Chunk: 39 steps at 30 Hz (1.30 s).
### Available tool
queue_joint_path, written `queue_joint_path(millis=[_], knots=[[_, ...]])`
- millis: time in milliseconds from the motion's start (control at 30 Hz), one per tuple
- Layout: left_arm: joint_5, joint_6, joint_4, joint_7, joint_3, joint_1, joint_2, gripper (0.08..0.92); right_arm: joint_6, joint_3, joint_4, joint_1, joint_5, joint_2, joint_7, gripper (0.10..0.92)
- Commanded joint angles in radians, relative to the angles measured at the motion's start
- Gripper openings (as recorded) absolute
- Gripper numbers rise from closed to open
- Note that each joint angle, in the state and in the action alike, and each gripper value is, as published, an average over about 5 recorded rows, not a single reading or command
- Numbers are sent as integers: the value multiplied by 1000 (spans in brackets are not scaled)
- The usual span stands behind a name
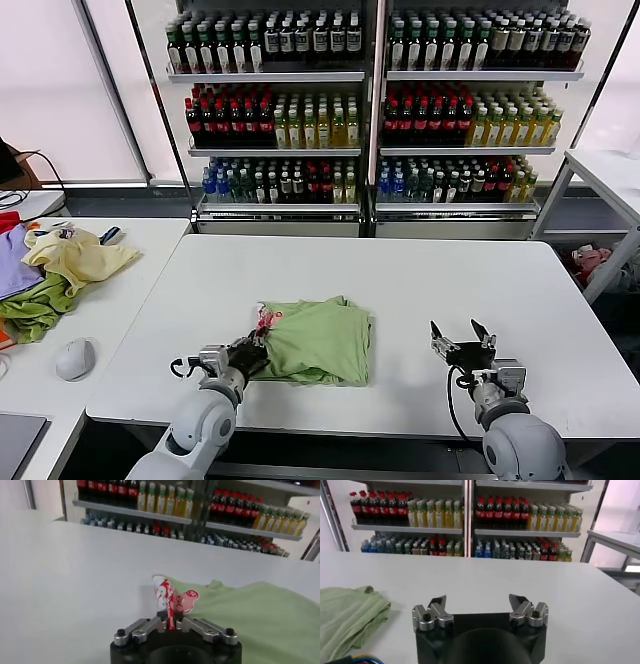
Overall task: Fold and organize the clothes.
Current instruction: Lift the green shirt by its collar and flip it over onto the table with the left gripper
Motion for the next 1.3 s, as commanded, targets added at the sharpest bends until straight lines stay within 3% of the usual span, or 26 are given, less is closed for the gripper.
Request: queue_joint_path(millis=[33, 300, 567, 700, 800, 967, 1133, 1300], knots=[[-333, 11, -91, -1, -128, 13, 19, 120, 1, 2, 4, -2, 2, -2, 1, 823], [-633, 54, -199, -38, -371, 29, 124, 116, 2, 7, 12, 3, 16, -13, 2, 823], [-837, 106, -259, -68, -646, 18, 325, 116, 5, 6, 16, 15, 32, -12, 2, 823], [-850, 119, -321, -81, -673, -1, 397, 116, 6, 3, 21, 22, 38, -7, 2, 823], [-764, 118, -396, -89, -591, -14, 395, 116, 6, 0, 25, 26, 40, -2, 1, 823], [-374, 119, -427, -60, -273, 2, 292, 116, 11, -1, 30, 27, 40, 5, -3, 823], [116, 109, -210, 15, 70, -48, 159, 116, 21, 5, 33, 22, 37, 10, -6, 823], [254, 120, -94, 26, 236, -126, 46, 116, 25, 16, 42, 16, 37, 12, -8, 823]])
